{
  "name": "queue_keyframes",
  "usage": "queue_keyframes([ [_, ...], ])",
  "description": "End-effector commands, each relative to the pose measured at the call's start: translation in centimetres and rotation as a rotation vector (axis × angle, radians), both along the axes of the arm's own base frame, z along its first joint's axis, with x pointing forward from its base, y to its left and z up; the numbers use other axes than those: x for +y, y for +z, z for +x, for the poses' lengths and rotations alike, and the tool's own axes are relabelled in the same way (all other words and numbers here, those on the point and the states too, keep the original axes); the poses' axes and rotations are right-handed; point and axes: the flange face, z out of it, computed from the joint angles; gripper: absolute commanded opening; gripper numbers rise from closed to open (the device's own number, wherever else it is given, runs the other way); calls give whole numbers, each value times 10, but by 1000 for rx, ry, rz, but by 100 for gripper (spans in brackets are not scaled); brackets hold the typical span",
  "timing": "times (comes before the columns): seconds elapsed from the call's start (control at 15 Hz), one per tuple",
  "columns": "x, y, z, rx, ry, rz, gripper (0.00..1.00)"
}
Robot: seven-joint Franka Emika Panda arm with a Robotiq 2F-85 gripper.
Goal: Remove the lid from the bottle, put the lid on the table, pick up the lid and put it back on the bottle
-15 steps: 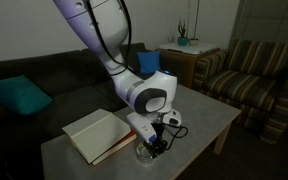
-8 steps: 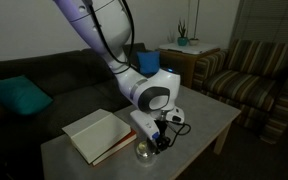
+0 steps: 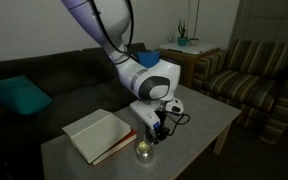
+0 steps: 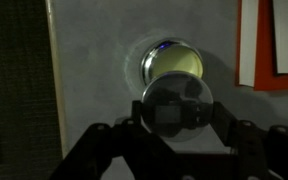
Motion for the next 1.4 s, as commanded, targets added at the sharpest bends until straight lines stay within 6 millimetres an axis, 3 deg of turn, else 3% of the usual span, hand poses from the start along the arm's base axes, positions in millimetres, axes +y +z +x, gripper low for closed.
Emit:
queue_keyframes([
  [0.0,9,-6,1,37,47,92,44],
  [0.27,12,-17,-6,92,40,104,44],
  [0.67,1,-28,-15,139,-23,46,44],
  [1.33,-16,-54,-2,84,-87,50,44],
])
